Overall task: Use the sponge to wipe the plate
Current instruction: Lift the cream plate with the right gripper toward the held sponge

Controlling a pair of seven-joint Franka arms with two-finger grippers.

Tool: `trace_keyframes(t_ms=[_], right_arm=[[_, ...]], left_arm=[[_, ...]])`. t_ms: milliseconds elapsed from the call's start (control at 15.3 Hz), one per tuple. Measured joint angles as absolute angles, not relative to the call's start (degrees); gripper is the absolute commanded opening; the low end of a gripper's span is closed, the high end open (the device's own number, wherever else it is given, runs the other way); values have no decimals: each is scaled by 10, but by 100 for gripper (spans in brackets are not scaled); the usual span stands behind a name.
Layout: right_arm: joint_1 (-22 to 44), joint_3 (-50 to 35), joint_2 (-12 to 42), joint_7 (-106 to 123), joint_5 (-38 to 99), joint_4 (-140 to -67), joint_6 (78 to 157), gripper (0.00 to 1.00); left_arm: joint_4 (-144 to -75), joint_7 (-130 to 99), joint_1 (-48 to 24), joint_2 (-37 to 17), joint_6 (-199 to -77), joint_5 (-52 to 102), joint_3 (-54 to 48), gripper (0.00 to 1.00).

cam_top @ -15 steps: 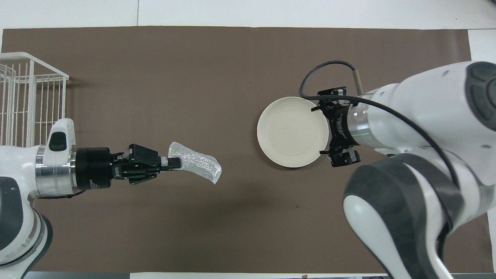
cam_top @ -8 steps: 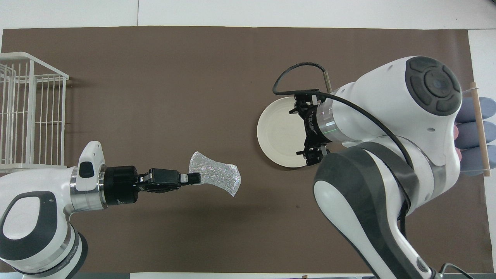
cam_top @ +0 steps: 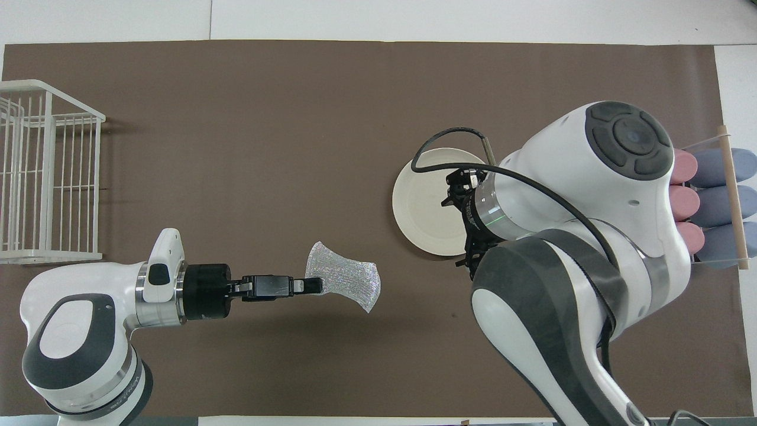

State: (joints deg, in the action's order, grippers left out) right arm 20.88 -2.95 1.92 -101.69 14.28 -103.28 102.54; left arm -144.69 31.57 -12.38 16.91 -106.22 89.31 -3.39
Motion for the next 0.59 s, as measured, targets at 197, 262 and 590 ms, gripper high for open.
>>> trace_keyframes(t_ms=[197,262,590], right_arm=[[230,-30,14,-1043,130,-1027,1022,100],[243,-30,13,-1049,119,-1022,1021,100],[277,-32,16,-1150,109,-1015,1012,100]], left_arm=[[-1425,332,-125,147,-1055,894,-34,0],[-1416,333,-125,140,-1049,894,-34,0],[-1388,334,-132,125,-1039,894,-34,0]])
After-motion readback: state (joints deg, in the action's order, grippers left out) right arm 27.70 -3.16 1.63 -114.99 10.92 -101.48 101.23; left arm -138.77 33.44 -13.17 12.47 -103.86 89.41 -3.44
